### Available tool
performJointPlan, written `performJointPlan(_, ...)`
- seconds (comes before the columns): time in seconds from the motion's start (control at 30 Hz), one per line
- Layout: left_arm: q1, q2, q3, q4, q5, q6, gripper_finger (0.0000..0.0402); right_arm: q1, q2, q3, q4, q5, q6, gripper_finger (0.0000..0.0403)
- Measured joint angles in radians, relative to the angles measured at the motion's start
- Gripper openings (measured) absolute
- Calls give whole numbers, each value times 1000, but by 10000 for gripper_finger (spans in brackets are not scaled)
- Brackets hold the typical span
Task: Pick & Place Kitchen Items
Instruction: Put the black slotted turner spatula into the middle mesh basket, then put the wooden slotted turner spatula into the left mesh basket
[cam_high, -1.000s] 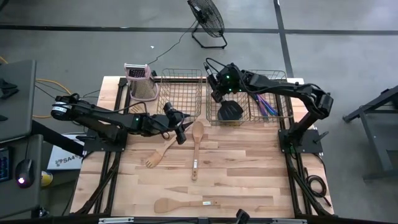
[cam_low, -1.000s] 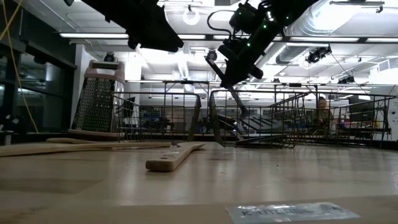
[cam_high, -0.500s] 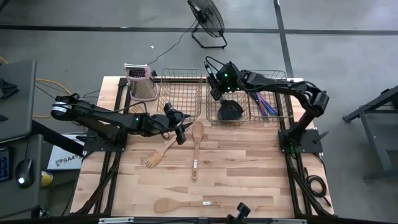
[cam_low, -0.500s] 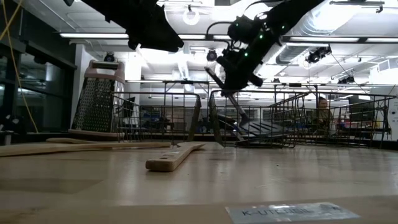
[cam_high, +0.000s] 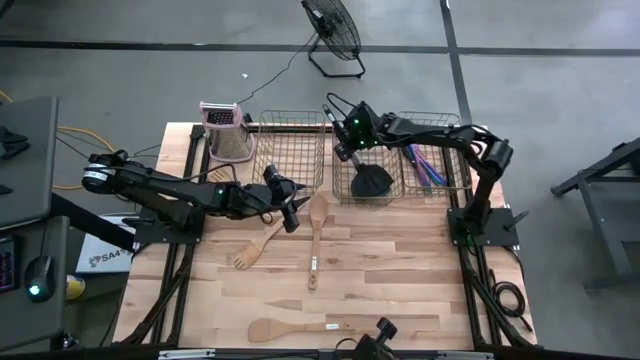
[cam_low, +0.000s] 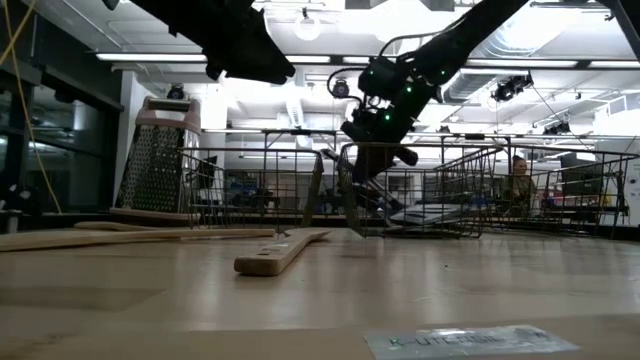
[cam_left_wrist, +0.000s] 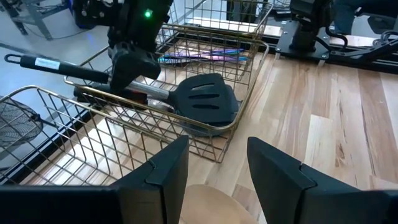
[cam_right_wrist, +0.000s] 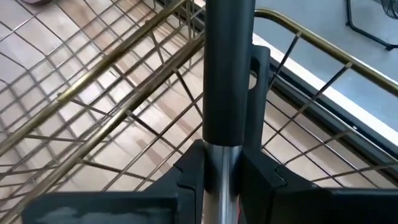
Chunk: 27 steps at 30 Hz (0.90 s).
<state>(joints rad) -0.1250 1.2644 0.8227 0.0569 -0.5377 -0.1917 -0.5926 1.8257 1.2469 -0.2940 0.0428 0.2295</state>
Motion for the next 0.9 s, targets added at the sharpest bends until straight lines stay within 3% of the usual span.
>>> performJointPlan(0.2, 0, 0, 0, -1, 0, 0, 161, 1, 6, 0, 18, 3, 8, 66)
performJointPlan(0.4, 0, 0, 0, -9, 0, 0, 161, 1, 6, -2, 4, 14, 4, 164)
performJointPlan(0.53, 0, 0, 0, -8, 0, 0, 161, 1, 3, -2, -3, 10, 1, 197)
performJointPlan(0.9, 0, 0, 0, -31, -1, -8, 161, -4, -106, -3, -77, 13, -14, 196)
